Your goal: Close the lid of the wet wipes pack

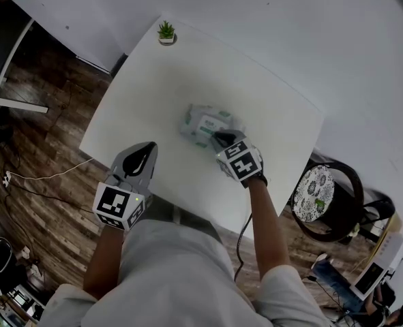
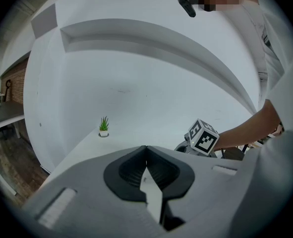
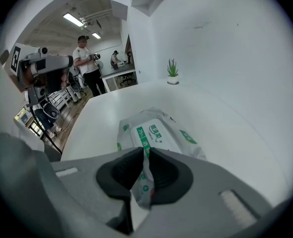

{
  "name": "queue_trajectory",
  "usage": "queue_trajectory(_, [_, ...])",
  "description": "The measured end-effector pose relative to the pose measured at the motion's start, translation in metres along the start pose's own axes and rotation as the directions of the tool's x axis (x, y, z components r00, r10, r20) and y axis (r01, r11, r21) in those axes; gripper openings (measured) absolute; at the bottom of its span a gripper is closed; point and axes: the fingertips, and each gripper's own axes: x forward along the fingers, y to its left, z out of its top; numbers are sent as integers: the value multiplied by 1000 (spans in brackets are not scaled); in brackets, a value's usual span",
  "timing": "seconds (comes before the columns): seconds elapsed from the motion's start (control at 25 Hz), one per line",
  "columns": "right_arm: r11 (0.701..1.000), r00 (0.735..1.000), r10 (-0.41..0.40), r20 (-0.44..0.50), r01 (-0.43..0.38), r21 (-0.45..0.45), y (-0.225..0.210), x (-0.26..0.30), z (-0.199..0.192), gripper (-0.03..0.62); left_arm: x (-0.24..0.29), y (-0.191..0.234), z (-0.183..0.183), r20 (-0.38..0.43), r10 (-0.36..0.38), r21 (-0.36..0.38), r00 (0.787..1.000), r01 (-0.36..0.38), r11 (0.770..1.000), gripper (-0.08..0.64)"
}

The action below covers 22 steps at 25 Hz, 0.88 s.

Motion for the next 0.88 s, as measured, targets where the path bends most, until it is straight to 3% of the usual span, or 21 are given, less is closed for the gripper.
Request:
queue_trajectory(0.52, [999,998,6,-65,-8,-31,3,3,1,41,8,-2,3,1,-22,1,1000,22,1000,6])
queue_trajectory(0.68, [1000,999,2,-33,-3,-22,2,1,1,40,8,-1,3,1,-20,2,1000,20,1000,6])
queue_trajectory(0.88, [997,998,-37,54,33,73,-5,-9,2,40,9,-3,9,13,-28,12,1000,28,1000,6])
